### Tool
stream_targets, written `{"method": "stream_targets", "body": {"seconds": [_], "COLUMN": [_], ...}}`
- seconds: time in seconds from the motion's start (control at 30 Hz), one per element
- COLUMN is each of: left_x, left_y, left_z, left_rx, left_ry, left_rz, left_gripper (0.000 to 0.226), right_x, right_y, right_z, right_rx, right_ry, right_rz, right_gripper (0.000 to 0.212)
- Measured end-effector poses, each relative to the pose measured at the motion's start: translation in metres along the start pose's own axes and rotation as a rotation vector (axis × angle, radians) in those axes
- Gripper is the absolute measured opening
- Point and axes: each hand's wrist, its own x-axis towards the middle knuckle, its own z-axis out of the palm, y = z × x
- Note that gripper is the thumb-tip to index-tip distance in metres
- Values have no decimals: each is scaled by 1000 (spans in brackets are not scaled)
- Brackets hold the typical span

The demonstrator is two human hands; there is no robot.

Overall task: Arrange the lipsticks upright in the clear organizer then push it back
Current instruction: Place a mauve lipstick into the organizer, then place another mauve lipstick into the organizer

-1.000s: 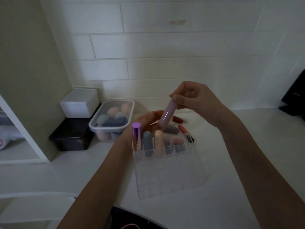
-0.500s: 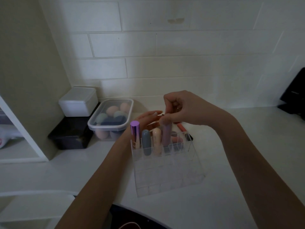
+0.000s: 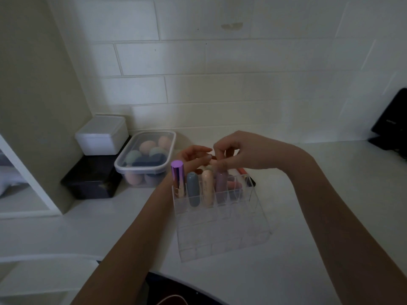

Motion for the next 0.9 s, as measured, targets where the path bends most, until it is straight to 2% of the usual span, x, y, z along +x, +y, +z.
{"method": "stream_targets", "body": {"seconds": [0.1, 0.23, 0.33, 0.43, 0.5, 0.57, 0.67, 0.77, 0.9], "left_x": [-4, -8, -4, 1, 2, 2, -2, -4, -6], "left_y": [-1, 1, 4, 4, 3, 2, 5, 8, 11], "left_z": [3, 6, -6, -9, -5, 0, 3, 2, -1], "left_rx": [77, 258, 345, 468, 541, 621, 694, 585, 188], "left_ry": [61, 48, -41, -206, -254, -300, -274, -224, 43], "left_rz": [50, 56, 43, -59, -120, -75, 7, 71, 47], "left_gripper": [24, 14, 14, 23, 28, 28, 24, 25, 21], "right_x": [-7, -13, -13, -11, -9, -8, -8, -6, -2], "right_y": [14, 40, 49, 49, 49, 49, 51, 52, 51], "right_z": [-10, -20, -17, -12, -10, -8, -6, -5, 1], "right_rx": [91, 137, 158, 168, 176, 183, 190, 209, 251], "right_ry": [74, 240, 227, 185, 172, 167, 169, 176, 208], "right_rz": [51, 170, 226, 238, 238, 237, 235, 245, 216], "right_gripper": [28, 33, 33, 33, 32, 31, 30, 27, 9]}}
